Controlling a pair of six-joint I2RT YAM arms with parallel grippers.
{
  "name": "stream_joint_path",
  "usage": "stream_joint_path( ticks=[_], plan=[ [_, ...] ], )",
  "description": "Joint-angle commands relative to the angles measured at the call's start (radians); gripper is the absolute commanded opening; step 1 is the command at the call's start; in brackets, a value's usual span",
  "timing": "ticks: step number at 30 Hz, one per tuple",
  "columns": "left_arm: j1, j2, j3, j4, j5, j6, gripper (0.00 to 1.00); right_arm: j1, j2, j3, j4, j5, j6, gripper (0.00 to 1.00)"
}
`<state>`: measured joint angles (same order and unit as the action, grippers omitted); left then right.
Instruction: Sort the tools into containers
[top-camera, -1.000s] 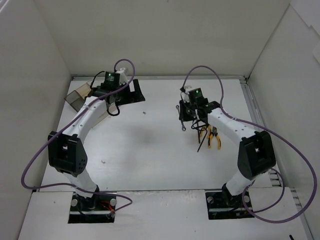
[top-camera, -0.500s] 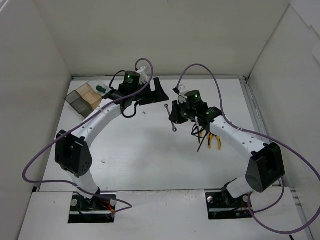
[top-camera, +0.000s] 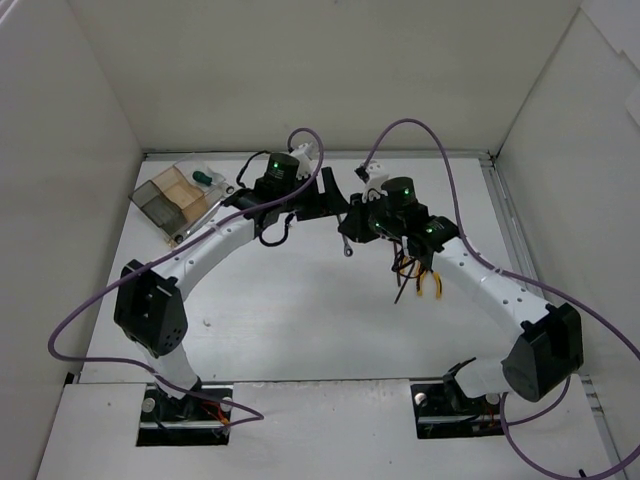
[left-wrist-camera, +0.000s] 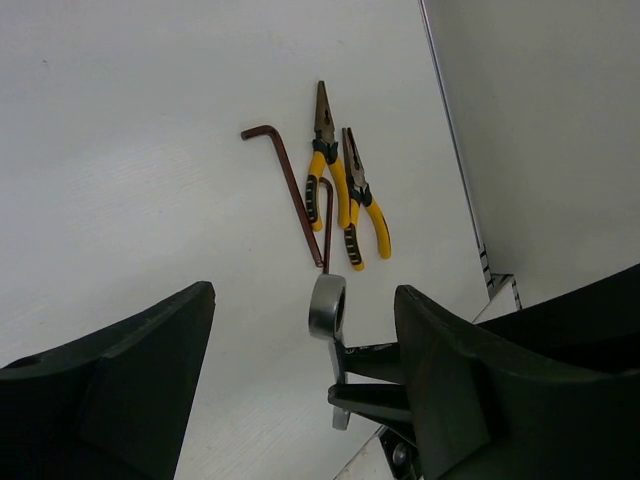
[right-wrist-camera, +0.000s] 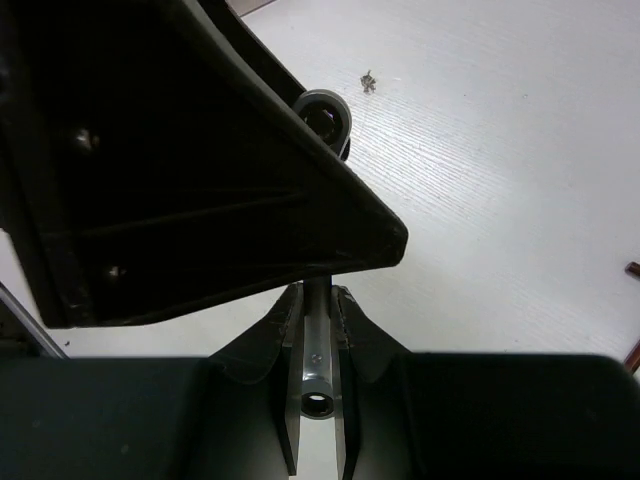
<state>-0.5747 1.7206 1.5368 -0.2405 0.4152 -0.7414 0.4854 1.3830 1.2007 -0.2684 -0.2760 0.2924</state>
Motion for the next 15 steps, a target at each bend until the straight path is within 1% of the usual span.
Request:
stream_joint_path(
  ticks=[1,2,3,4,5,7,8,9,11,12,14,15],
  plan=[
    [-0.017,-0.035,0.013,0.079,-0.01,-0.019,0.67,0.007,-0.062,0.008,0.092,-0.022,0.016,0.0],
    [-0.017,-0.035,0.008,0.082,-0.01,-0.022,0.63,0.01,-0.062,0.007,0.09,-0.023,0.016,0.0],
    [-0.017,-0.033,0.002,0.089,-0.009,-0.026,0.5,0.012,-0.07,0.005,0.09,-0.026,0.016,0.0],
    [-0.017,-0.036,-0.012,0.101,-0.003,-0.029,0.42,0.01,-0.071,0.002,0.092,-0.025,0.014,0.0],
    [-0.017,-0.041,-0.02,0.122,-0.003,-0.036,0.29,0.012,-0.075,-0.003,0.09,-0.026,0.013,0.0],
    [-0.017,-0.047,-0.03,0.135,0.0,-0.038,0.16,0.012,-0.075,-0.006,0.09,-0.026,0.01,0.0],
    [-0.017,-0.049,-0.03,0.139,0.0,-0.03,0.03,0.01,-0.075,-0.009,0.09,-0.025,0.007,0.0],
    [-0.017,-0.05,-0.029,0.142,-0.001,-0.027,0.0,0.013,-0.076,-0.009,0.092,-0.023,0.007,0.04],
    [-0.017,-0.056,-0.032,0.15,-0.001,-0.007,0.0,0.012,-0.075,-0.007,0.089,-0.011,0.013,0.1],
    [-0.017,-0.058,-0.027,0.15,-0.006,0.0,0.0,0.013,-0.078,-0.009,0.089,-0.002,0.017,0.21],
    [-0.008,-0.075,-0.023,0.142,-0.009,0.031,0.0,0.01,-0.094,-0.015,0.089,0.018,0.024,0.38],
    [0.002,-0.081,-0.015,0.136,-0.015,0.083,0.0,0.012,-0.102,-0.023,0.086,0.024,0.022,0.43]
  ],
)
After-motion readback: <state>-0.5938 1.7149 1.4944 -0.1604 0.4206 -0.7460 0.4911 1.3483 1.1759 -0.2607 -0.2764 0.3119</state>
